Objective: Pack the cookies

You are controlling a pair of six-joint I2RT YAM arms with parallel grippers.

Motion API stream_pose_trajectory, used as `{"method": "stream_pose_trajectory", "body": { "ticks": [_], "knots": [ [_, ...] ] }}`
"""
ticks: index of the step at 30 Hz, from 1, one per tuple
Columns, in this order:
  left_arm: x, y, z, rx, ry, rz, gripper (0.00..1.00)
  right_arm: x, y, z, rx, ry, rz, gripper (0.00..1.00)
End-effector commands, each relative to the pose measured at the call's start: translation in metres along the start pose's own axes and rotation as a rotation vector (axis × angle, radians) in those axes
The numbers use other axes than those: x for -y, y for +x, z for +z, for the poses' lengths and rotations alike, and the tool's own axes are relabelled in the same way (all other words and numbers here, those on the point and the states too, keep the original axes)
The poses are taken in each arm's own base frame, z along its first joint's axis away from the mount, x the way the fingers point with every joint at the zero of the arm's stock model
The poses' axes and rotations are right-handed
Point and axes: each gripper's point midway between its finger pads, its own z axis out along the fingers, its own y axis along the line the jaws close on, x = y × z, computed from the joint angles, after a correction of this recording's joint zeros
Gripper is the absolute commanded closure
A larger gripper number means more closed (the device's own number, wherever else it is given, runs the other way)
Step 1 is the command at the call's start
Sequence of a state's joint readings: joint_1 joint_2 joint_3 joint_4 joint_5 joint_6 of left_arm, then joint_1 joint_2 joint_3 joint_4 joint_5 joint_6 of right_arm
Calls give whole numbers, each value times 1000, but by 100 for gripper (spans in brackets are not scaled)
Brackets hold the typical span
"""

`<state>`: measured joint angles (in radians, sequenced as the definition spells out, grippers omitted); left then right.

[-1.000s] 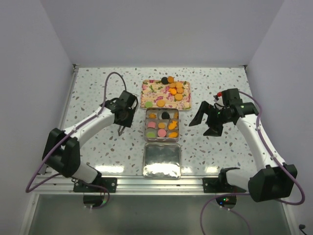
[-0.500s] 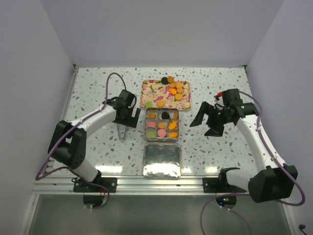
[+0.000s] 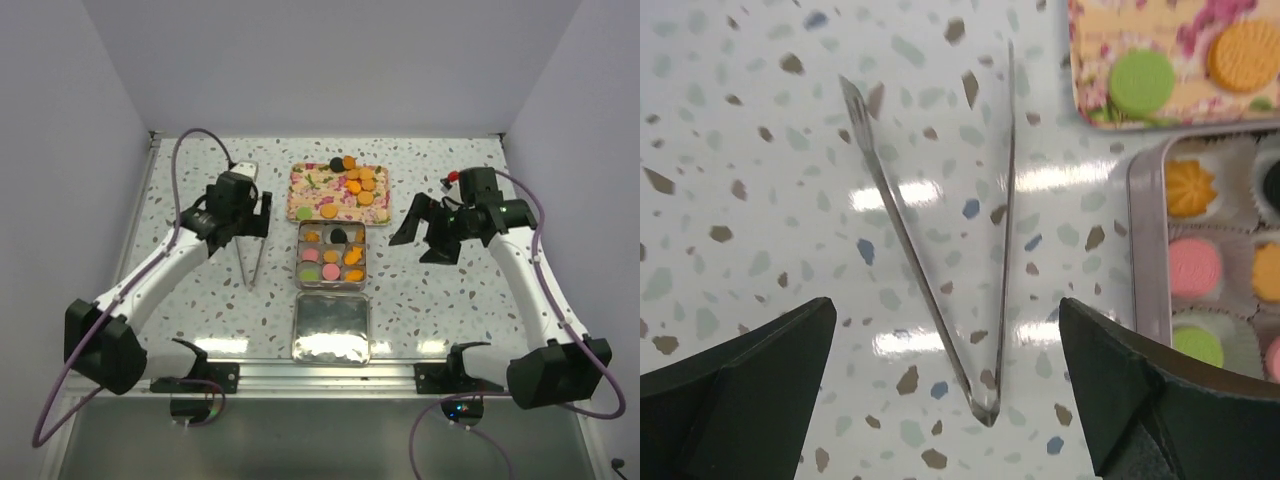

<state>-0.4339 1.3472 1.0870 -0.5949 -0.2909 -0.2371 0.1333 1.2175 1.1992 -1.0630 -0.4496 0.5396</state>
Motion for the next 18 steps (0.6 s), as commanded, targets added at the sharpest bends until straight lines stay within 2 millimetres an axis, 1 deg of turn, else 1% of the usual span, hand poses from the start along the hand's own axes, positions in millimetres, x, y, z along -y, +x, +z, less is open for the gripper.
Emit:
{"method": "stream_pose_trajectory", "body": {
  "ticks": [1,2,4,5,6,7,8,9,10,12,13,14,16,17,18],
  "knots": [
    [-33,-60,-41,328,-112,-185,0,-43,-16,-37,123,-127,-152,1],
    [-50,-50,-39,350,-197,-229,0,-54,-16,-50,162,-163,-188,1],
    [-65,-47,-45,426,-257,-269,0,-66,-19,-67,233,-191,-236,1],
    [-72,-42,-46,499,-276,-287,0,-73,-19,-82,282,-210,-266,1],
    [-74,-39,-46,538,-279,-297,0,-73,-22,-90,321,-200,-275,1],
    [-78,-43,-49,604,-282,-336,0,-76,-24,-98,355,-207,-290,1],
    [-89,-22,-44,602,-338,-377,0,-77,-24,-102,379,-211,-293,1],
    [-93,-14,-40,606,-362,-388,0,-77,-22,-112,424,-215,-304,1],
    [-97,-1,-33,619,-378,-396,0,-78,-22,-113,439,-226,-301,1],
    [-101,10,-27,624,-401,-400,0,-78,-16,-115,445,-249,-298,1],
    [-102,13,-22,622,-401,-393,0,-74,-11,-107,417,-249,-278,1],
    [-100,17,-18,605,-394,-383,0,-72,-7,-103,396,-253,-273,1],
    [-96,20,-13,559,-386,-354,0,-68,2,-98,364,-261,-269,1],
    [-92,15,-13,559,-363,-353,0,-66,4,-96,361,-262,-269,1],
    [-91,15,-13,555,-352,-352,0,-65,5,-96,367,-262,-271,1]
  ]
}}
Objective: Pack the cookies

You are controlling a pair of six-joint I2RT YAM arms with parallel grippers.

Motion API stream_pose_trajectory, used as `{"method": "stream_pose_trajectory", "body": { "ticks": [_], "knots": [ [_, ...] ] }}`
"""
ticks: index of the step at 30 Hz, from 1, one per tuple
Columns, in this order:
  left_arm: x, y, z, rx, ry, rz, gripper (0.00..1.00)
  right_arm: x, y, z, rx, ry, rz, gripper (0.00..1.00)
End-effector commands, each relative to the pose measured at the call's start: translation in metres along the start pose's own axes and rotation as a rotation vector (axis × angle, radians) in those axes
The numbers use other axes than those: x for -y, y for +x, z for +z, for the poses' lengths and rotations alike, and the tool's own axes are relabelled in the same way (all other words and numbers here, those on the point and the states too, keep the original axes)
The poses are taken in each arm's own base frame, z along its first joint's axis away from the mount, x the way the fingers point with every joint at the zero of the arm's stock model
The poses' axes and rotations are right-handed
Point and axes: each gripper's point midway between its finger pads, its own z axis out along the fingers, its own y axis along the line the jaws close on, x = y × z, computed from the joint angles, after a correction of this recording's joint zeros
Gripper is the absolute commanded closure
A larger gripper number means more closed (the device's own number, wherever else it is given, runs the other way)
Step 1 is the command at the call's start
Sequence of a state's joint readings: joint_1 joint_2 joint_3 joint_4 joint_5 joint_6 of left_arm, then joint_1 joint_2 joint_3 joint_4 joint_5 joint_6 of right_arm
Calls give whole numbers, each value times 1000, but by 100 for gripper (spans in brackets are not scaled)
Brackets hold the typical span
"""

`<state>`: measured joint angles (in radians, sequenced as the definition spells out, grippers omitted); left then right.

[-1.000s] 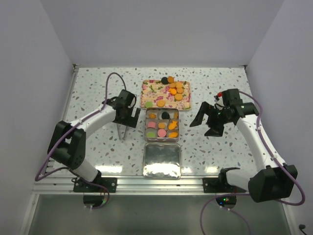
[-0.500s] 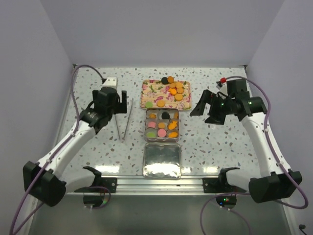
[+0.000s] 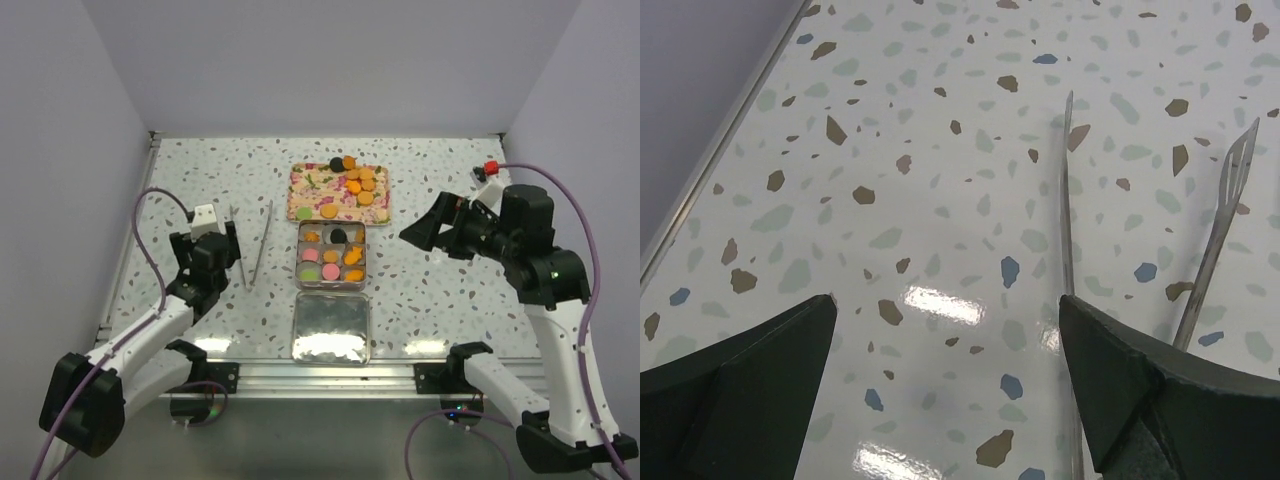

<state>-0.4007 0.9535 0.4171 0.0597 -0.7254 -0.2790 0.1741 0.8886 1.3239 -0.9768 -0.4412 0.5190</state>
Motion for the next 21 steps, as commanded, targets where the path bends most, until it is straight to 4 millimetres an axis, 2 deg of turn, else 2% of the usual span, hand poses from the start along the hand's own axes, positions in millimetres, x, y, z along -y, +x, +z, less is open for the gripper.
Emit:
{"method": "stream_pose_trajectory", "body": {
  "ticks": [1,6,9,11,14,16,17,21],
  "knots": [
    [9,-45,-1,112,24,-135,0,6,12,8,-29,-14,12,1],
    [17,-42,-8,81,94,-135,0,12,22,13,-68,-4,38,1],
    [23,-38,-10,32,123,-116,0,19,32,25,-130,3,65,1],
    [22,-26,-14,-26,128,-99,0,29,41,35,-180,24,87,1],
    [23,-19,-19,-51,150,-119,0,40,66,47,-303,19,97,1],
    [23,-19,-22,-52,162,-132,0,61,99,58,-445,122,117,1],
    [24,-19,-25,-51,176,-144,0,67,122,64,-523,172,100,1],
    [27,-22,-28,-43,209,-147,0,77,159,74,-621,250,53,1]
  ]
}}
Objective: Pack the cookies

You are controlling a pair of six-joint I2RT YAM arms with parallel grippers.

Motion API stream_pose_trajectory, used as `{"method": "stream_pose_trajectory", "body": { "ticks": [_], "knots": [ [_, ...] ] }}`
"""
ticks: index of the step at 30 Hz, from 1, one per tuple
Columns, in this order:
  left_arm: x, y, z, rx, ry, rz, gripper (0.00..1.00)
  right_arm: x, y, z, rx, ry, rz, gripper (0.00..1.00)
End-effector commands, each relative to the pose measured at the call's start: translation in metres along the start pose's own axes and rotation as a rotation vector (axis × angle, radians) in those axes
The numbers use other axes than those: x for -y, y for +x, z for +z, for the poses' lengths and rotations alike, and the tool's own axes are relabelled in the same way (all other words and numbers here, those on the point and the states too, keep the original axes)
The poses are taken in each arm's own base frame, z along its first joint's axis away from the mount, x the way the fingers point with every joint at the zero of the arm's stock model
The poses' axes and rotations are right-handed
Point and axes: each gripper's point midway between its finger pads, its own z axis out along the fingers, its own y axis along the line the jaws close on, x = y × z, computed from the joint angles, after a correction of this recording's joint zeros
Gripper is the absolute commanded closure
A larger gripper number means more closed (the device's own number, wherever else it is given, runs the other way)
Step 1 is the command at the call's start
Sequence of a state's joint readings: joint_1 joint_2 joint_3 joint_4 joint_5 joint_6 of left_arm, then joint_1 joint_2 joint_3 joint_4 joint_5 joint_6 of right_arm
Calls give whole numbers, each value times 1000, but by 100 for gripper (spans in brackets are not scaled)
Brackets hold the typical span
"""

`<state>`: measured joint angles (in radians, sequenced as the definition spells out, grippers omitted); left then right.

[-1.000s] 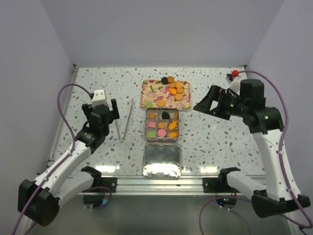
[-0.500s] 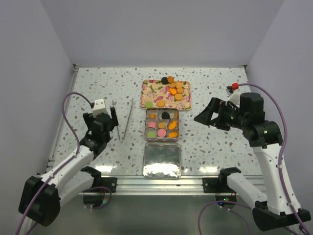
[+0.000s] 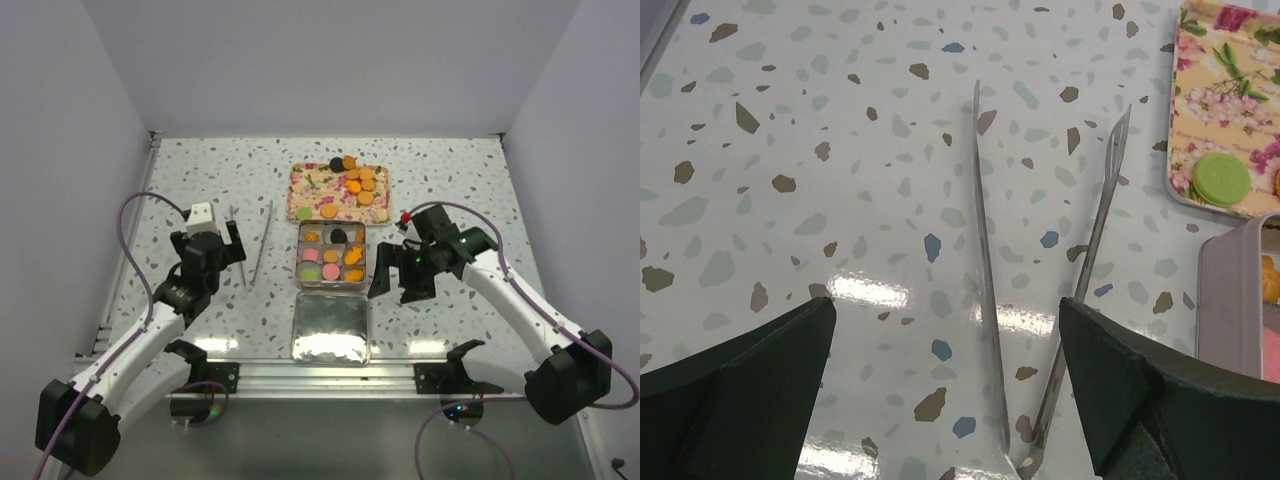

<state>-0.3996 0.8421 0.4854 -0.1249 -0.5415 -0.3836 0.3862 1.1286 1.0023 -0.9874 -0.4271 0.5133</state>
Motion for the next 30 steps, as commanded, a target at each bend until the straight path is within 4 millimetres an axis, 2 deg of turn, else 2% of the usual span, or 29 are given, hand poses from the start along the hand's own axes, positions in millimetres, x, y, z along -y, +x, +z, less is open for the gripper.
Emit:
{"method": "stream_pose_trajectory", "body": {
  "ticks": [1,3,6,11,22,26,30],
  "knots": [
    [7,-10,-5,16,42,-43,0,19,23,18,-53,102,-9,2],
    [8,-12,-7,17,50,-43,0,32,32,33,-85,124,15,11],
    [11,-10,-10,8,73,-48,0,41,42,52,-103,130,22,18],
    [18,-12,-15,6,121,-60,0,48,49,78,-113,122,41,28],
    [18,-20,-30,6,157,-55,0,50,37,124,-71,134,50,42],
    [17,-22,-33,7,165,-35,0,49,39,138,-76,163,24,48],
    [14,-28,-37,19,158,-17,0,51,39,145,-68,188,16,62]
  ]
}}
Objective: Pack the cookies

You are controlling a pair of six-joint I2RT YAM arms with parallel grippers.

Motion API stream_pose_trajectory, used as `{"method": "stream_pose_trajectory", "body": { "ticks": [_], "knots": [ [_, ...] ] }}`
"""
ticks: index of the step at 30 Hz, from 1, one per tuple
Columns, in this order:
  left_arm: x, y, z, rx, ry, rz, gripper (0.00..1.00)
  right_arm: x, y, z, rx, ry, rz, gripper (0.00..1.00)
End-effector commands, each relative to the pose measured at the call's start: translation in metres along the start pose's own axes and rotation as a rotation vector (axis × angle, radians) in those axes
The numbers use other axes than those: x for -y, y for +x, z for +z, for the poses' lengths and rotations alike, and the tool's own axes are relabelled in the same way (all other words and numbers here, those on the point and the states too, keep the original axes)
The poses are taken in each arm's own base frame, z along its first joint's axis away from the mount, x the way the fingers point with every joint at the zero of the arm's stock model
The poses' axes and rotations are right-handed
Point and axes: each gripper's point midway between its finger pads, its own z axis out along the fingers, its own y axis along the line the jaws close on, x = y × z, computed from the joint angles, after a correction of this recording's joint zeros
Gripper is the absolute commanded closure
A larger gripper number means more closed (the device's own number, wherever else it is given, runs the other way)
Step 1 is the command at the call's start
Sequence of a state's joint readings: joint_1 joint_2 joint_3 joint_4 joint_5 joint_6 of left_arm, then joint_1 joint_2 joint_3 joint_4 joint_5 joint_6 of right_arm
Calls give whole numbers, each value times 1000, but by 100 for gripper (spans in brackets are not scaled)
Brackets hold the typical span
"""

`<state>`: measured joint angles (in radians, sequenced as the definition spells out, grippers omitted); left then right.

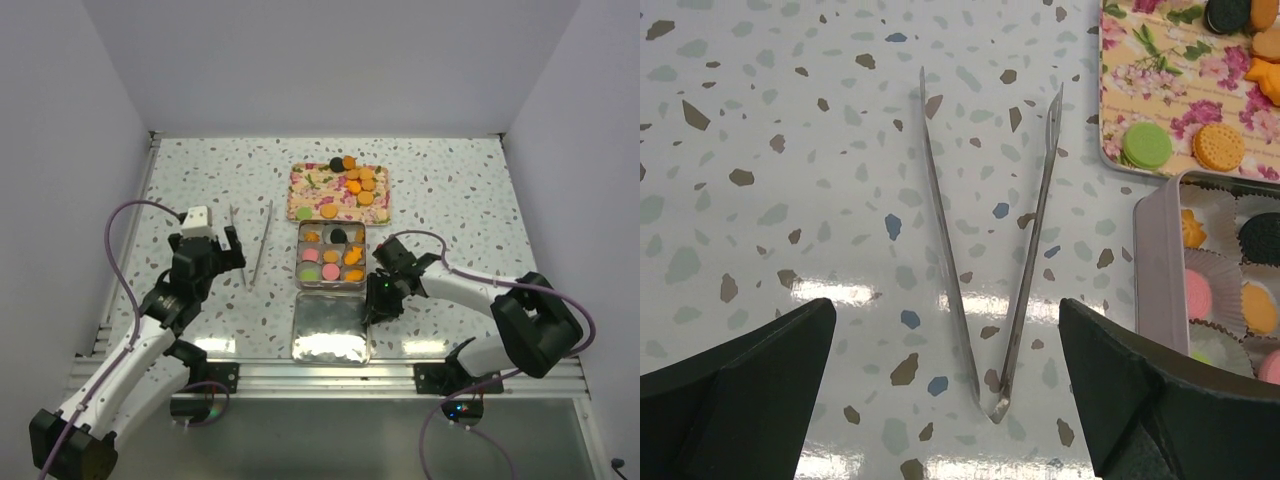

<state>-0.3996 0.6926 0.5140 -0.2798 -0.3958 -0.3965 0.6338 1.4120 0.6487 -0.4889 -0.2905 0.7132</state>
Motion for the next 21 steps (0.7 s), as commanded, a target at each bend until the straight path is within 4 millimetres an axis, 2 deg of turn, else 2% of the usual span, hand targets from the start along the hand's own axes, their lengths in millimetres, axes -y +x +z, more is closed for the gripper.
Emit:
{"method": "stream_pose_trajectory", "body": {
  "ticks": [1,7,8,10,13,16,17,19,20,21],
  "knots": [
    [2,-23,-8,48,13,17,0,3,-17,10,85,46,-6,68],
    [0,-25,-11,56,12,24,0,18,-12,10,90,129,-15,85],
    [0,-25,-12,58,15,23,0,19,-12,10,93,139,-17,92],
    [1,-26,-13,60,18,20,0,21,-10,10,85,149,-15,97],
    [3,-30,-15,68,27,15,0,21,-8,7,74,155,-28,100],
    [11,-40,-21,56,61,-7,0,14,-9,-10,96,130,-51,100],
    [19,-54,-25,64,84,-15,0,12,-8,-16,99,126,-62,100],
    [28,-59,-31,23,124,-16,0,6,-6,-38,116,115,-72,100],
    [32,-70,-37,18,132,-23,0,-1,-6,-55,140,91,-80,100],
    [36,-77,-42,23,152,-36,0,-4,-6,-64,155,78,-84,100]
  ]
}}
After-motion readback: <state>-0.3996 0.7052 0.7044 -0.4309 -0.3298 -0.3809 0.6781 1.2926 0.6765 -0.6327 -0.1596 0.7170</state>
